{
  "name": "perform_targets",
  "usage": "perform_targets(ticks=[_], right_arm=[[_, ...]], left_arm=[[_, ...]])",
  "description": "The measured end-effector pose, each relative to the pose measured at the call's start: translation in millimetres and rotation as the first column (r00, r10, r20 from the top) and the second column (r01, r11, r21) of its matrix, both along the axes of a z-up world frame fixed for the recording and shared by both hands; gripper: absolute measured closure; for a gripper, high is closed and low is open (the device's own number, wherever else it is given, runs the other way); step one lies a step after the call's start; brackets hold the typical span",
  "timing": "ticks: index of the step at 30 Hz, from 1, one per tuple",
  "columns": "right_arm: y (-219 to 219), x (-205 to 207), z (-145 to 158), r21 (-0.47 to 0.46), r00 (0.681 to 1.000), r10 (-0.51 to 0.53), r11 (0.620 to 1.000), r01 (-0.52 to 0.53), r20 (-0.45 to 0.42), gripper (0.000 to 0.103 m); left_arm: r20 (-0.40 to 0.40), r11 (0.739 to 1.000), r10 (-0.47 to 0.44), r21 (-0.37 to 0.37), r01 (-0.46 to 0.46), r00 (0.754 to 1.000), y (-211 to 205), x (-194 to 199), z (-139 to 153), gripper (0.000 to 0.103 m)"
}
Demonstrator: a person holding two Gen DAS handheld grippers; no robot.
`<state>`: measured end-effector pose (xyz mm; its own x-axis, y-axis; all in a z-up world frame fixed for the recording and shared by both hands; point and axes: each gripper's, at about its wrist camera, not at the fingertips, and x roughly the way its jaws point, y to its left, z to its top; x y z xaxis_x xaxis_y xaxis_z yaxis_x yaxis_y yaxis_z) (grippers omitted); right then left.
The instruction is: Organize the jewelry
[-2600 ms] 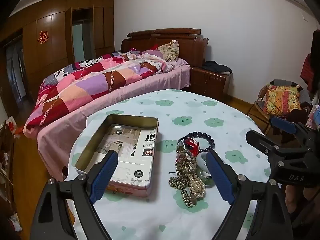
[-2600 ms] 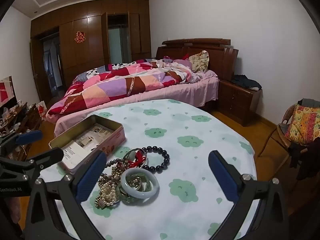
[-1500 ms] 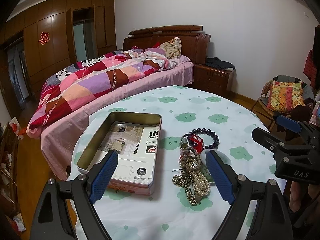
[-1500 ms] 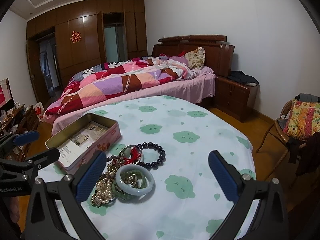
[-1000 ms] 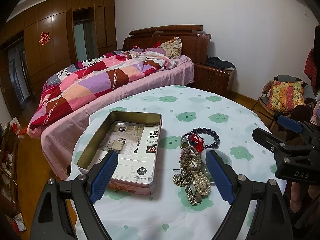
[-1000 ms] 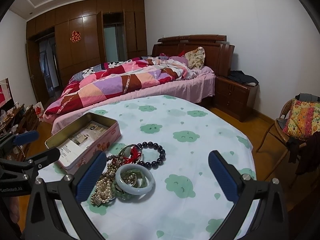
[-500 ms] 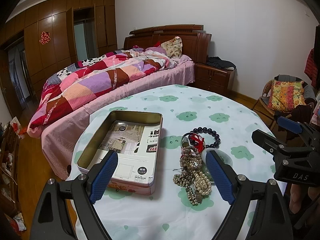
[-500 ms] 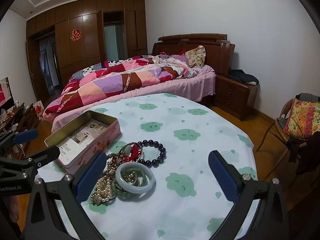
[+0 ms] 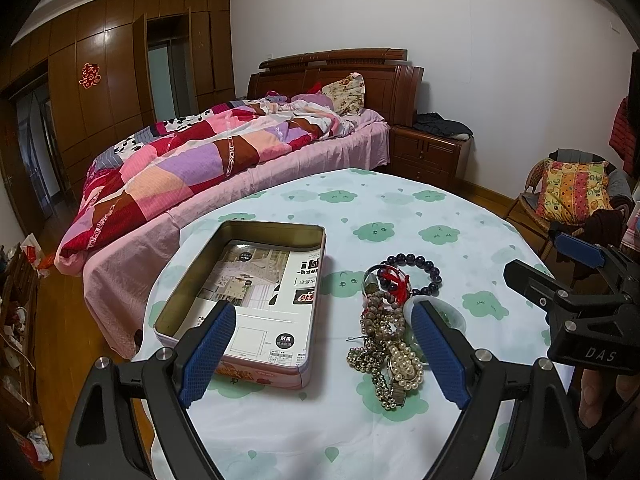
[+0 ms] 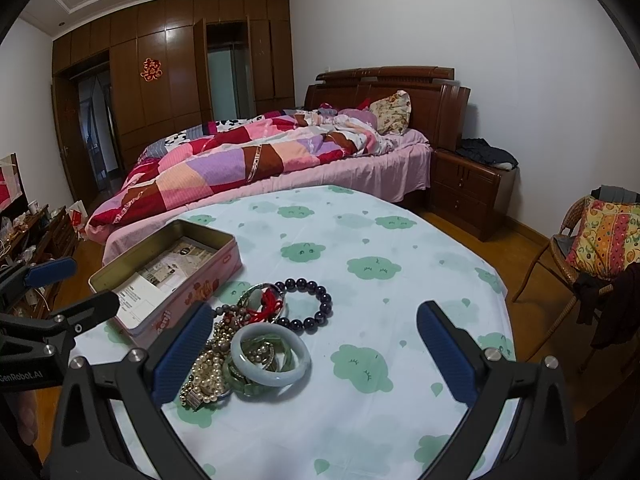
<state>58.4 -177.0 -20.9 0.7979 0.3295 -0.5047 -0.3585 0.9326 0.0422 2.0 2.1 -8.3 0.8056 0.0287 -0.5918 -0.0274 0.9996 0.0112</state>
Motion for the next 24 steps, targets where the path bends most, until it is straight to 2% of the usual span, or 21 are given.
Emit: perform_targets(ticks=[11,19,24], right_arm=[[0,1,0,0.000,1.000,0.000,1.000,0.000,-0.004,0.000],[-6,1,-17,-0.024,1.000,-0.003,1.000,0.002,-0.016,0.000],[-15,8,-31,-0.048,0.999,-0.005,0.999,0.003,-0.054,0.000]], left_arm=[[-0.003,1.000,0.000,0.002,0.000,1.000,1,-1,-2,0.014],[-0.033,0.999,-0.019,-0.028,0.018,0.999,3,3,-15,0.014],[-0.063,0.998,-0.049,-0.050,0.046,0.997,-3,9,-28,0.014]])
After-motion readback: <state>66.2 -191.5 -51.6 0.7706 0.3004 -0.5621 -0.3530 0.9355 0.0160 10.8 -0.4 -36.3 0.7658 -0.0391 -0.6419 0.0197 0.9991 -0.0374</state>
